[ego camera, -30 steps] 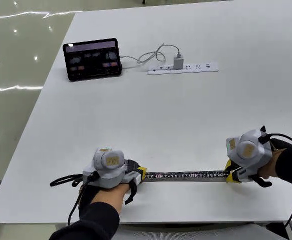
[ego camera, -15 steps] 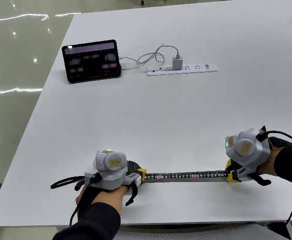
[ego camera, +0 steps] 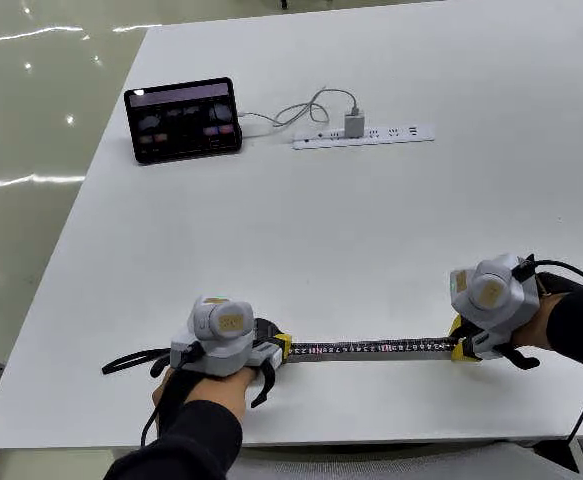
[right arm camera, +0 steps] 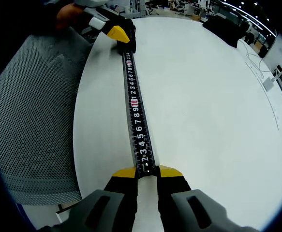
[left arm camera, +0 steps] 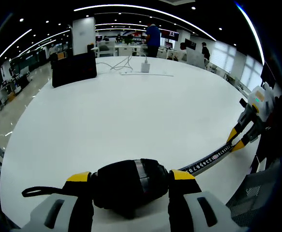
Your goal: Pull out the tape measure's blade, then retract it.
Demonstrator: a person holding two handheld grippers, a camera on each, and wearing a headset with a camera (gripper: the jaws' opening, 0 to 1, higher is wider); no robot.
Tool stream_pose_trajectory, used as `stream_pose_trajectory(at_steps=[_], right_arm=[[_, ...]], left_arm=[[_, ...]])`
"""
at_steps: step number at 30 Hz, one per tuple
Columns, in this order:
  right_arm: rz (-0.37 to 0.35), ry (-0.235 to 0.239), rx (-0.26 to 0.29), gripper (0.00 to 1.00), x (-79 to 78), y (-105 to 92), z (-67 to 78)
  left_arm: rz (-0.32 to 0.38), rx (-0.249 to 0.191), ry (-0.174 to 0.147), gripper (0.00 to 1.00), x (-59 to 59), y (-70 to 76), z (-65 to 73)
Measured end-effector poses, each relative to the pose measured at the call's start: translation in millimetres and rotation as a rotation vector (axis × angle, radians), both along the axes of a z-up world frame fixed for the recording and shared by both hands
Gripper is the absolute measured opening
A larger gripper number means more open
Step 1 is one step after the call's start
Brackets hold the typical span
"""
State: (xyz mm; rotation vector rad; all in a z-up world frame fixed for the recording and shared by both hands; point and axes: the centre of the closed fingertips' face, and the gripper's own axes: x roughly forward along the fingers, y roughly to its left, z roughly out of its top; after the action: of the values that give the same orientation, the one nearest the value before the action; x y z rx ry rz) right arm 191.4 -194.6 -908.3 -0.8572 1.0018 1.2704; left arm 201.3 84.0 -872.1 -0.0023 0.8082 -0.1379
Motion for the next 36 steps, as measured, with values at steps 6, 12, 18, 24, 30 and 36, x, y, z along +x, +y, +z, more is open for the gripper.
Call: stream_pose_trajectory(at_steps=[6,12,18,24,30,36], right_arm=[[-0.001,0.0,-0.002,0.1,-0.4,2.9,-0.1],[0.006,-0.001,0.0,0.1,-0.9,7.3,0.0],[-0.002,0.003,0.005,0.11,-0.6,11.4,0.4],[-0.004,0.005,0.002,0.11,-0.4,14.8,0.5],[-0.004,0.005,0.001,0.11,-0.5,18.0,0.8],[-0.004,0.003,0.002,0.11,-0.7,21.9,0.9]], left_arm=[[-0.001,-0.001,0.001,0.58,-0.1,-0.2,0.3],[0.001,-0.002,0.004,0.58,0.4,0.3,0.1],[0.0,-0.003,0.003,0.58,0.9,0.4,-0.1],[0.001,-0.004,0.003,0.58,1.1,0.4,-0.1],[0.001,-0.006,-0.002,0.59,1.2,0.3,0.1],[0.003,-0.004,-0.002,0.59,0.9,0.4,0.2]])
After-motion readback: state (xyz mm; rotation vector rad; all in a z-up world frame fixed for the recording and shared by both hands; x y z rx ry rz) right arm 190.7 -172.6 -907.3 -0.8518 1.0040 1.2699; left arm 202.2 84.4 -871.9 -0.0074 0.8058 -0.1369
